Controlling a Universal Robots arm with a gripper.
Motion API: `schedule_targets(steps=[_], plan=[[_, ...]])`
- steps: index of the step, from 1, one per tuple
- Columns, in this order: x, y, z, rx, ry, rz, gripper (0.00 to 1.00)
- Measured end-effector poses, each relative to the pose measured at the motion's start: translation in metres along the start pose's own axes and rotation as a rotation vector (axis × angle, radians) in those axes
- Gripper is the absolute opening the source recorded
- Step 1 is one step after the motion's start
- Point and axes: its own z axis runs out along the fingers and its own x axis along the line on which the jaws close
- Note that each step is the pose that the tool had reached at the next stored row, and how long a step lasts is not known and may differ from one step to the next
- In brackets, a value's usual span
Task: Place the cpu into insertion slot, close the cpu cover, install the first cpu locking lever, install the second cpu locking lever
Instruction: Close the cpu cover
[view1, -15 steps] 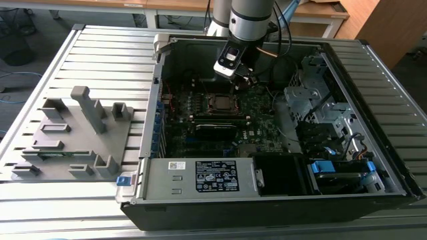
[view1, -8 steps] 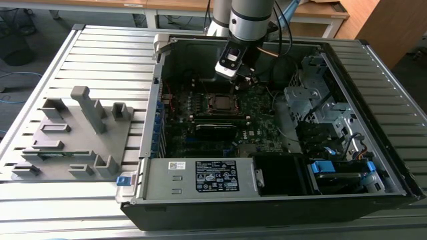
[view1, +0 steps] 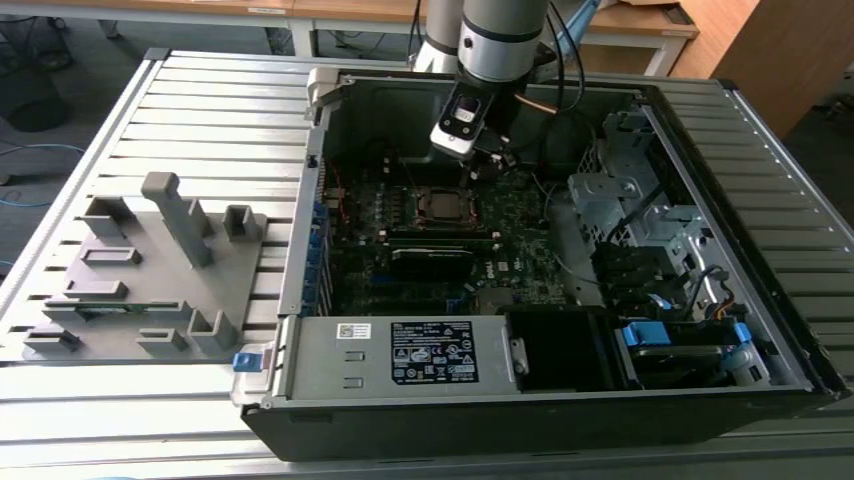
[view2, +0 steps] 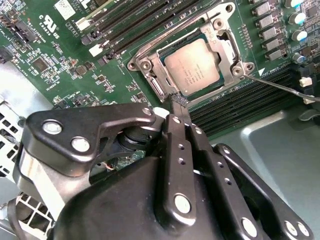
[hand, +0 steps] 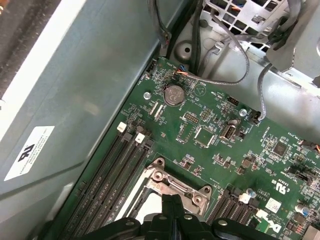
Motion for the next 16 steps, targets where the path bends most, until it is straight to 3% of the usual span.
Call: schedule_targets(steps=[12, 16], plan=[[0.0, 0.0, 0.0005, 0.0024, 0.0042, -0.124, 0.11], [0.0, 0.0, 0.0005, 0.0026, 0.0045, -0.135, 0.11]])
